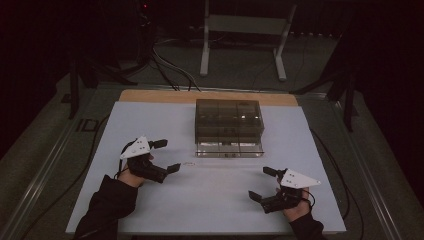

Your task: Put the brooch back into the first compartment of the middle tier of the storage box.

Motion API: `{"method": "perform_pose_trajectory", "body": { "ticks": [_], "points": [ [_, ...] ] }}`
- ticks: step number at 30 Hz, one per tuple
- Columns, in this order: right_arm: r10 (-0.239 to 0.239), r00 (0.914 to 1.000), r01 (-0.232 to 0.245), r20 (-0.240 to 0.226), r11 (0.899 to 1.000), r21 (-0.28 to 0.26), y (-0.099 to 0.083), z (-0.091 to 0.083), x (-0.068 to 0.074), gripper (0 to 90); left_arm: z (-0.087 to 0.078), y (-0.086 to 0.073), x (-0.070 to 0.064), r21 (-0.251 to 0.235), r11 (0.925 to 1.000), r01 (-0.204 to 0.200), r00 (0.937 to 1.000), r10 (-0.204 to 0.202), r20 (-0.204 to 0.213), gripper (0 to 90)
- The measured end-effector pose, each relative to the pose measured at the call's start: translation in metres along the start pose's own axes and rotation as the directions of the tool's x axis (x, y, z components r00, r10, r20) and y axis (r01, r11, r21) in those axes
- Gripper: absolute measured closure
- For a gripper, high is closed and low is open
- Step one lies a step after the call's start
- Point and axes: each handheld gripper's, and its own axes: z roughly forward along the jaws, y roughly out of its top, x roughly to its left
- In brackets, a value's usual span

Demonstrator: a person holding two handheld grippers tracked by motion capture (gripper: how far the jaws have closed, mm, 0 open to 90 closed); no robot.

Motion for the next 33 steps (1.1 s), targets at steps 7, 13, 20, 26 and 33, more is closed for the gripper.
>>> {"method": "perform_pose_trajectory", "body": {
  "ticks": [7, 13, 20, 26, 33],
  "points": [
    [0.002, 1.0, -0.002, -0.002, 1.0, 0.003, 0.0, 0.0, 0.0, 0.0, 0.01, 0.002, 0.004, 0.002, 1.0, 0.003, 1.0, -0.003, 0.009, 0.4],
    [0.003, 1.0, -0.003, -0.007, 1.0, 0.005, -0.001, 0.0, 0.0, 0.0, 0.019, 0.002, 0.006, 0.012, 0.9999, 0.002, 0.9998, -0.002, 0.02, 0.4],
    [0.0, 1.0, 0.0, -0.007, 1.0, 0.008, -0.001, 0.0, 0.001, 0.0, 0.031, 0.001, 0.008, 0.029, 0.9996, -0.007, 0.9996, 0.006, 0.026, 0.4],
    [0.002, 1.0, -0.002, -0.007, 1.0, 0.008, -0.001, 0.0, 0.0, 0.0, 0.043, -0.005, 0.011, 0.064, 0.9979, -0.005, 0.9991, 0.003, 0.041, 0.4],
    [0.0, 1.0, 0.0, -0.006, 1.0, 0.006, -0.001, 0.0, 0.0, 0.0, 0.051, -0.011, 0.014, 0.119, 0.9928, -0.004, 0.9988, -0.002, 0.049, 0.4]
  ]
}}
